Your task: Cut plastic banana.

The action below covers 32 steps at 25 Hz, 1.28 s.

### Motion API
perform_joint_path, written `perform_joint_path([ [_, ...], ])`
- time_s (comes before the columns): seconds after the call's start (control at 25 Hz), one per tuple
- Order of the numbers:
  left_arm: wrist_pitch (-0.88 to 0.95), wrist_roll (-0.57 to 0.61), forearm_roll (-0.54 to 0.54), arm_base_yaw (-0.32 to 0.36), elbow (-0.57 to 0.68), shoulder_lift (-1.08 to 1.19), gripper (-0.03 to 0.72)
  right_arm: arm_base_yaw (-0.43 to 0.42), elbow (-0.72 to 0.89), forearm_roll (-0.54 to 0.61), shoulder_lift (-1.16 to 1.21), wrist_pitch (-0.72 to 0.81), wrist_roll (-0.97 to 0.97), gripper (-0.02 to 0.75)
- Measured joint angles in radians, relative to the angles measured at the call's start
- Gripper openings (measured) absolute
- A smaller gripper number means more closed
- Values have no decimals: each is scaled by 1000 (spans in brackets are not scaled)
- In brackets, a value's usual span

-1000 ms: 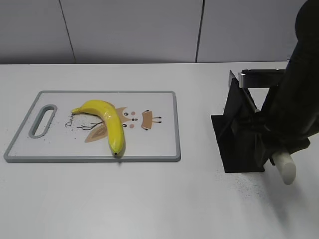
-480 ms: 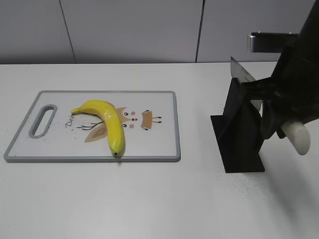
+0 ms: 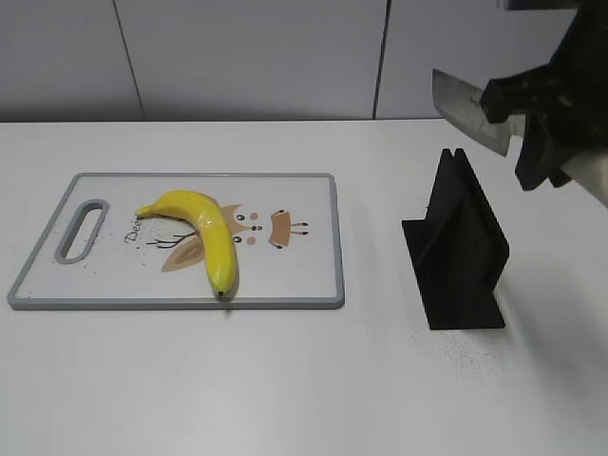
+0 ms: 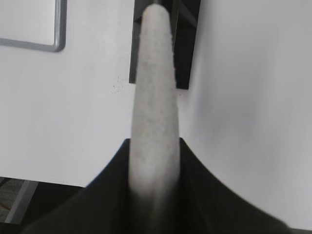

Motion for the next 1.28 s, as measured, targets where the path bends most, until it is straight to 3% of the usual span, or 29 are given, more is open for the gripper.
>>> perform_joint_path([
  [0.32,-82,10,0,0,-54,88,529,0,-129,-34,1,3,-257,164],
  [0.76,-270,221,-4,2,-150,481,528,0,-291,-42,173,6,-707,164],
  [0.96,-311,375,-77,2,-251,674,528,0,-385,-20,273,6,-842,164],
  [1.28,-256,693,-238,-7,-507,990,528,0,-498,154,396,6,-1206,164],
])
